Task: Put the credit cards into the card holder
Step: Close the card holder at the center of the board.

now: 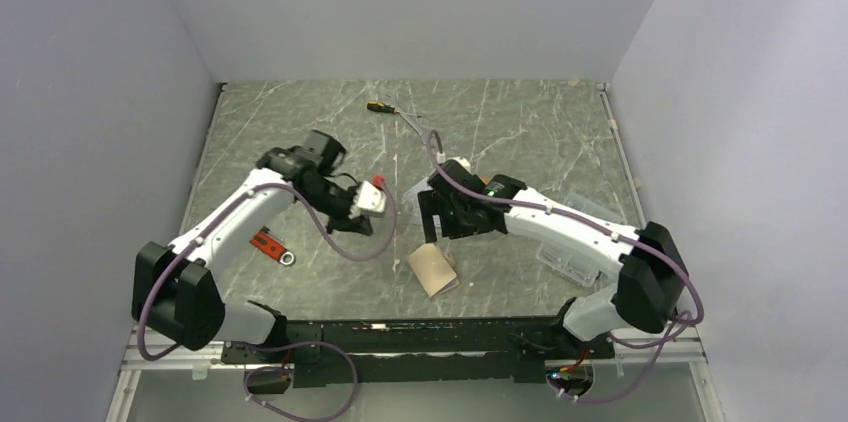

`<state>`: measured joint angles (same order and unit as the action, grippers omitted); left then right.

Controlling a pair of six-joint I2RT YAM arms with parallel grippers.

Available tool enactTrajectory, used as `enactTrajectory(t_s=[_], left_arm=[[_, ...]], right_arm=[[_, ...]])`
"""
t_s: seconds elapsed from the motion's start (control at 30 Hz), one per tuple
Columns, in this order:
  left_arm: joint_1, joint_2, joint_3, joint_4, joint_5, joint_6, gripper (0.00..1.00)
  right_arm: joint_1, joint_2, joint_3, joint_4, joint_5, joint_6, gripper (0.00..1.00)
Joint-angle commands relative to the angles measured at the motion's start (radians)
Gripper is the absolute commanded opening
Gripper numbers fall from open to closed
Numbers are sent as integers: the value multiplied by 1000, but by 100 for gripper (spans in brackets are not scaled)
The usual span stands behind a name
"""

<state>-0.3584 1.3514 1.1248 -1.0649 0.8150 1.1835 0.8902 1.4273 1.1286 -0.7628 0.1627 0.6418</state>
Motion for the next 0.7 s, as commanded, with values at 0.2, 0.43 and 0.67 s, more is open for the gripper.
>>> enactTrajectory(t_s=[0.2,0.43,0.67], left_arm=[[-369,118,-79,241,-45,-123,10],[-481,305,-49,216,-212,-9,2],[-529,369,-37,305,-327,48,0]], right_arm=[[-4,96,-110,181,-197,-12,63],[-51,114,-164,222,-254,0,44],[-118,81,-213,228,-279,-7,33]])
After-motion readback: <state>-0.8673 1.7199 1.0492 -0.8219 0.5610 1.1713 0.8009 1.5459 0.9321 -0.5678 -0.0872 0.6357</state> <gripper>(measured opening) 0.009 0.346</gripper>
